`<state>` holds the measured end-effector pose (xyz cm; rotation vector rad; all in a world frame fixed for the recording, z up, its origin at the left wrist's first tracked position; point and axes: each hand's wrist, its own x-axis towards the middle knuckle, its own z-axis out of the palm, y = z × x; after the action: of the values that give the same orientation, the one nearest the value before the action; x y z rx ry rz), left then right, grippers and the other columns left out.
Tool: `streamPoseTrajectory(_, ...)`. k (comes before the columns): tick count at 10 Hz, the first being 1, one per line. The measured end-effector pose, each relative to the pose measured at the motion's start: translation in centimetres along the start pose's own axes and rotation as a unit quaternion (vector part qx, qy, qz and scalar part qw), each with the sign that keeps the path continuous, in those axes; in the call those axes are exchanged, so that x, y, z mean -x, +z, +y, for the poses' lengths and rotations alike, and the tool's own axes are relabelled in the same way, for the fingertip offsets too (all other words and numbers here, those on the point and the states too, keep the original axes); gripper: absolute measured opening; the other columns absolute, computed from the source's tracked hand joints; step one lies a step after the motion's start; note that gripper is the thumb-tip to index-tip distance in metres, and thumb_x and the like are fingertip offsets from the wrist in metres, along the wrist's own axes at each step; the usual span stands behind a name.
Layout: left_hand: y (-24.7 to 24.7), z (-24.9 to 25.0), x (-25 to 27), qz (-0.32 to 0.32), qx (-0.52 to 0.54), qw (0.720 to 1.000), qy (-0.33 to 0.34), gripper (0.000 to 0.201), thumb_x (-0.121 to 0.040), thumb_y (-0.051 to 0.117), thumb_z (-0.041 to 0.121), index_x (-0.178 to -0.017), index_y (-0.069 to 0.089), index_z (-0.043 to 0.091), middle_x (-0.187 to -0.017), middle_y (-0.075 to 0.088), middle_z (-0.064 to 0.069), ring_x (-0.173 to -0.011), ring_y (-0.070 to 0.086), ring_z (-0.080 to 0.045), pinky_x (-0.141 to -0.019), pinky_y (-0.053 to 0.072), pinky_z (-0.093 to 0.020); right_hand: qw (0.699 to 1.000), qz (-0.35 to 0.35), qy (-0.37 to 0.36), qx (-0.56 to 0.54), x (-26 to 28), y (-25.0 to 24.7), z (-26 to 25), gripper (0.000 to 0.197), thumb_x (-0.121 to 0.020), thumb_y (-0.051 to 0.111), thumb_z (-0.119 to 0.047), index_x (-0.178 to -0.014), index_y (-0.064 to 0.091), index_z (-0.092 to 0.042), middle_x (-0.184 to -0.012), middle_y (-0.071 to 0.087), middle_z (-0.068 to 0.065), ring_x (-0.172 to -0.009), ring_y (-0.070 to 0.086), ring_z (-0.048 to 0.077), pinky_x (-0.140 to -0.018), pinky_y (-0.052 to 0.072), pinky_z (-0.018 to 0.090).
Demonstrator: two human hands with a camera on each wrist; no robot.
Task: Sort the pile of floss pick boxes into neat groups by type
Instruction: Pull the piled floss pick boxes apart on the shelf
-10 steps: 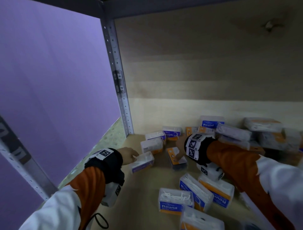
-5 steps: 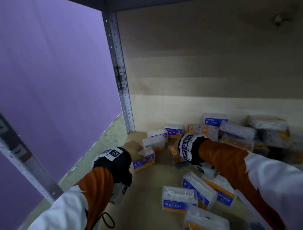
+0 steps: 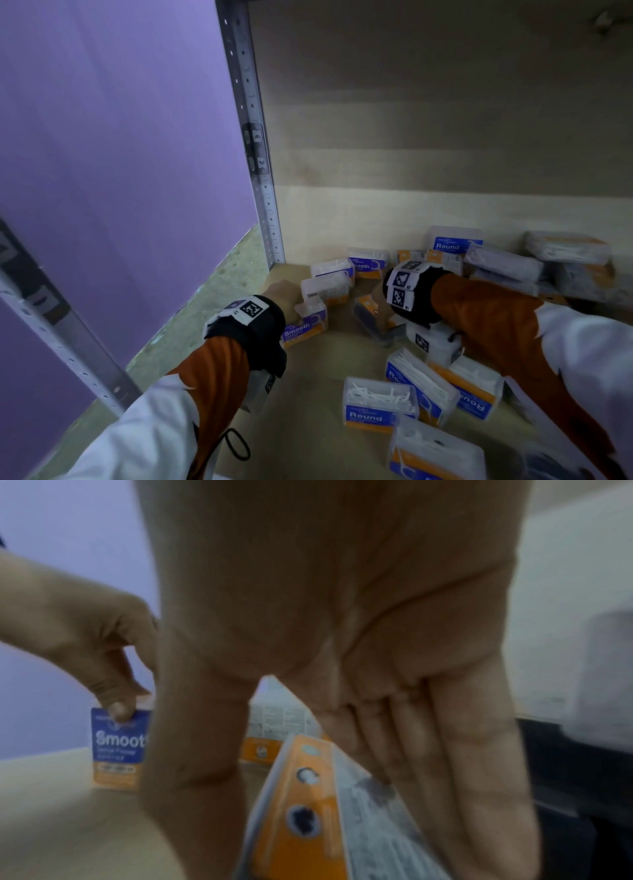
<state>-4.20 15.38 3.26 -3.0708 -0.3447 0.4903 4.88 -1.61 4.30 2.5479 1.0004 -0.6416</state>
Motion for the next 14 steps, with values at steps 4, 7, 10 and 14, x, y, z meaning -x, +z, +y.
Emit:
streamPoseTrajectory(4, 0.1, -0.2, -0.4, 0.017, 0.008, 1.000, -0.007, 0.051, -0.089, 0.063, 0.023, -0.136, 0.049, 0.006, -0.136, 0.054, -0.010, -0.124, 0.052, -0.024, -0.098, 0.043, -0.027, 0.997, 0.035, 0.057, -0.045, -1.3, -0.7, 3.3, 0.022, -0.088, 0.062, -0.017, -0.109, 0.064, -0.010, -0.071, 0.059, -0.003, -0.055, 0.048, 0.009, -0.052, 0.050, 0.019)
streamPoseTrajectory(7, 0.1, -0.1, 0.0, 0.013, 0.016, 1.000, -0.018, 0.049, -0.090, 0.061, 0.023, -0.135, 0.050, 0.006, -0.134, 0.055, -0.010, -0.123, 0.053, -0.024, -0.099, 0.043, -0.029, 0.998, 0.044, 0.040, 0.016, -1.9, 0.5, 3.7, 0.034, -0.087, 0.064, -0.038, -0.069, 0.043, -0.018, -0.069, 0.041, 0.002, -0.051, 0.029, 0.010, -0.055, 0.031, 0.022)
streamPoseTrajectory(10, -0.1, 0.6, 1.1, 0.006, -0.024, 1.000, -0.017, 0.037, -0.093, 0.053, 0.022, -0.127, 0.056, 0.007, -0.128, 0.059, -0.011, -0.116, 0.056, -0.025, -0.092, 0.046, -0.026, 0.996, 0.054, 0.028, 0.061, 4.2, -1.2, 3.4, 0.027, -0.093, 0.057, -0.029, -0.075, 0.050, -0.010, -0.077, 0.052, 0.004, -0.062, 0.043, 0.016, -0.054, 0.032, 0.021)
streamPoseTrajectory(14, -2.8, 2.6, 5.8, 0.110, -0.003, 0.993, 0.029, 0.036, -0.092, 0.053, 0.023, -0.122, 0.061, 0.006, -0.122, 0.062, -0.012, -0.103, 0.058, -0.021, -0.080, 0.043, -0.024, 0.979, 0.202, -0.029, -0.019, 17.2, 1.7, 5.7, 0.048, -0.091, 0.058, -0.031, -0.134, 0.046, -0.013, -0.126, 0.057, 0.010, -0.113, 0.053, 0.022, -0.091, 0.041, 0.027)
